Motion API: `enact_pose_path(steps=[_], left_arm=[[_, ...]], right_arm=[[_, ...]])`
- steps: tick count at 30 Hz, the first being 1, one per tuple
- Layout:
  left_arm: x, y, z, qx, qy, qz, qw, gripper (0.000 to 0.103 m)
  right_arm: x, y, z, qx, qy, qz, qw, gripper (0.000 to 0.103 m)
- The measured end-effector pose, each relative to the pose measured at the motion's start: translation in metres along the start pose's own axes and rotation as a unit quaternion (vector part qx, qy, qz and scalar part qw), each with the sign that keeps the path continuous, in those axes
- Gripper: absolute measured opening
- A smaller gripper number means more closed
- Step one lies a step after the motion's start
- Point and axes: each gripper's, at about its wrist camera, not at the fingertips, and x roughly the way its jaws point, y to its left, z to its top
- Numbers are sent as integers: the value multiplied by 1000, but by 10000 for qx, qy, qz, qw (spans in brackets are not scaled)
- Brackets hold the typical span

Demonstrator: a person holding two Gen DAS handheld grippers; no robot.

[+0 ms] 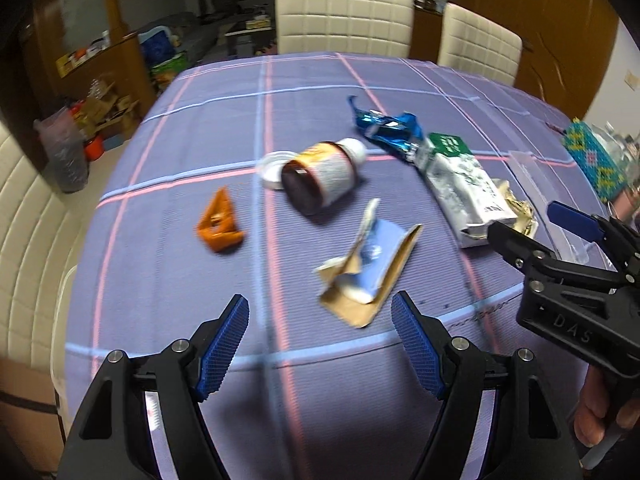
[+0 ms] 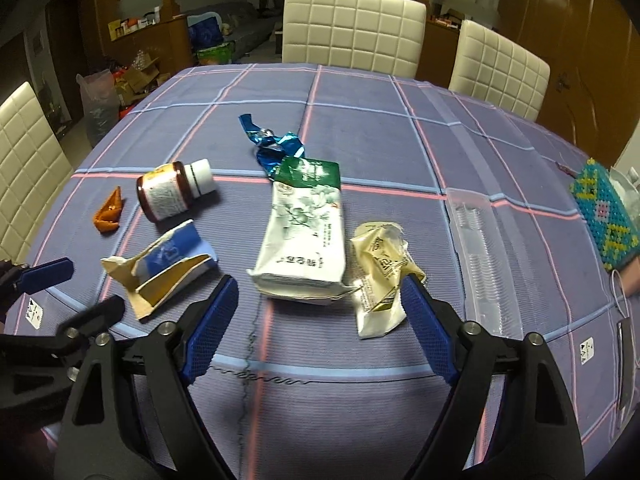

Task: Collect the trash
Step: 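Grasp the torn blue-and-white carton with the left tool while the right tool grasps the green milk carton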

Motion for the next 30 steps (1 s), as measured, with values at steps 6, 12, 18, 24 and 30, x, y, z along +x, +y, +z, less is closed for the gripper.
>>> enact_pose_path(steps=[6, 12, 18, 24, 30], left_arm=[[24, -19, 12, 138, 313, -76, 9994, 72], [32, -19, 20, 123, 416, 0, 9991, 72], [45, -10, 23, -1, 574, -58, 9983, 72], [49, -11, 24, 99, 538, -32, 9985, 72], [44, -10, 25, 145, 554, -34, 9984, 42]], right_arm=[[16, -8, 6, 58, 333, 337, 9989, 72], [20, -1, 17, -27, 439, 536, 9976, 72], [30, 11, 27, -122, 504, 496, 9974, 74], [59, 12, 25, 12, 974, 449, 9942, 65], [60, 7, 23, 89, 1054, 488, 9932, 59]])
